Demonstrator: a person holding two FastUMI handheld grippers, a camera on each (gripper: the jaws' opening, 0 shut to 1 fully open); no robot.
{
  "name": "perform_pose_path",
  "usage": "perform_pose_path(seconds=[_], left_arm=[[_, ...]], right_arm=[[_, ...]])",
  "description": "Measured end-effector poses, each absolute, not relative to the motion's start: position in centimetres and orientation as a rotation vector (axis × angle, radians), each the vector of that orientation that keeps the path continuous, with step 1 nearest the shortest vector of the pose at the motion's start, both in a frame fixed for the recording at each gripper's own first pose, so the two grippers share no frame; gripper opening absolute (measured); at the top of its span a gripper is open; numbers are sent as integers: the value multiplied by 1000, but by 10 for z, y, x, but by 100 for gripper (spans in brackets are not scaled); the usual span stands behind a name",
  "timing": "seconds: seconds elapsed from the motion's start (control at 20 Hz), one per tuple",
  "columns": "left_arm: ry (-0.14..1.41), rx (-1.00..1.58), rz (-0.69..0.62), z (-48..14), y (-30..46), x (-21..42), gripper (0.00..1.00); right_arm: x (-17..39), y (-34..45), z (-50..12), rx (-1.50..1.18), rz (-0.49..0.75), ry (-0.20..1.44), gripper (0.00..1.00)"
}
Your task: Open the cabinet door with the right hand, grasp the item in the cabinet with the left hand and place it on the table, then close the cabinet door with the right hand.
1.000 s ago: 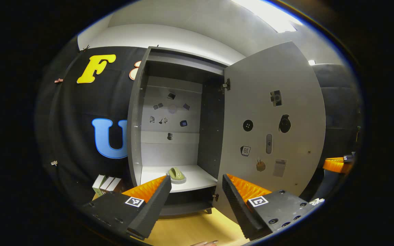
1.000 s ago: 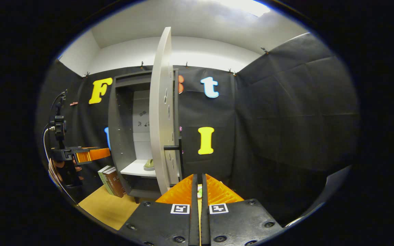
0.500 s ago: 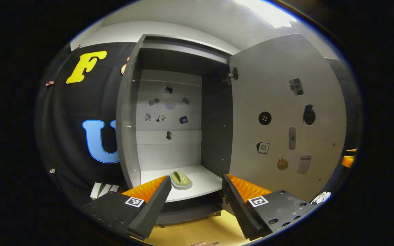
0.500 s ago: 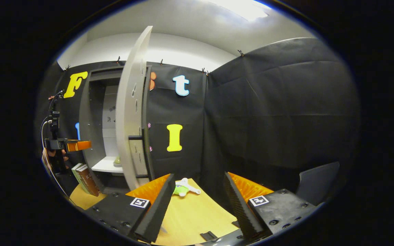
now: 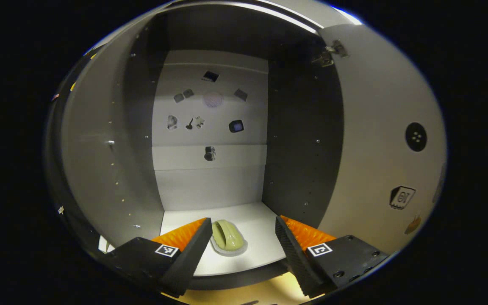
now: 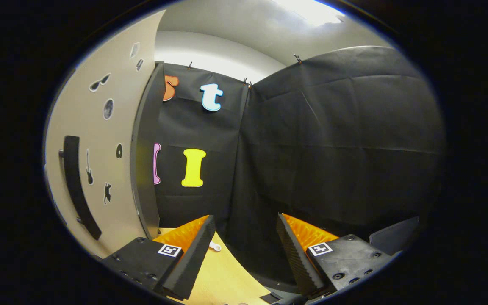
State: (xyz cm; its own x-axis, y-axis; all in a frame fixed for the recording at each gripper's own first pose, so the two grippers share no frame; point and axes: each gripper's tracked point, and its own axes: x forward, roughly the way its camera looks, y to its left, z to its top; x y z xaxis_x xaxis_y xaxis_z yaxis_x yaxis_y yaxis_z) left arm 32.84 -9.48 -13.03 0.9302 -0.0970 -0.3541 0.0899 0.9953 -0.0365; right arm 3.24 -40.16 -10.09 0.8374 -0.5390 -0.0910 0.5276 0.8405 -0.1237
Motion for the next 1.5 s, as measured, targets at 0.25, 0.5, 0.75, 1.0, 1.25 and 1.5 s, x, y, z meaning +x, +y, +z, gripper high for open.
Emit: perform_pose_path(seconds=[0.25, 0.5, 0.75, 1.0, 1.25, 1.5], left_arm=[[501, 23, -41, -168, -79, 366, 93], [633, -53, -18, -209, -69, 383, 86], [701, -31, -21, -235, -73, 395, 75], [767, -31, 1, -259, -72, 400, 71], [750, -10, 72, -260, -59, 407, 28], [746, -54, 106, -253, -60, 395, 23]], right_arm=[[59, -427, -117, -44, -543, 136, 93], [76, -439, -129, -27, -514, 158, 93], [84, -446, -142, -24, -512, 187, 93], [84, -450, -149, -25, -506, 211, 92], [85, -457, -154, -9, -514, 222, 92], [97, -449, -156, -4, -469, 228, 92]])
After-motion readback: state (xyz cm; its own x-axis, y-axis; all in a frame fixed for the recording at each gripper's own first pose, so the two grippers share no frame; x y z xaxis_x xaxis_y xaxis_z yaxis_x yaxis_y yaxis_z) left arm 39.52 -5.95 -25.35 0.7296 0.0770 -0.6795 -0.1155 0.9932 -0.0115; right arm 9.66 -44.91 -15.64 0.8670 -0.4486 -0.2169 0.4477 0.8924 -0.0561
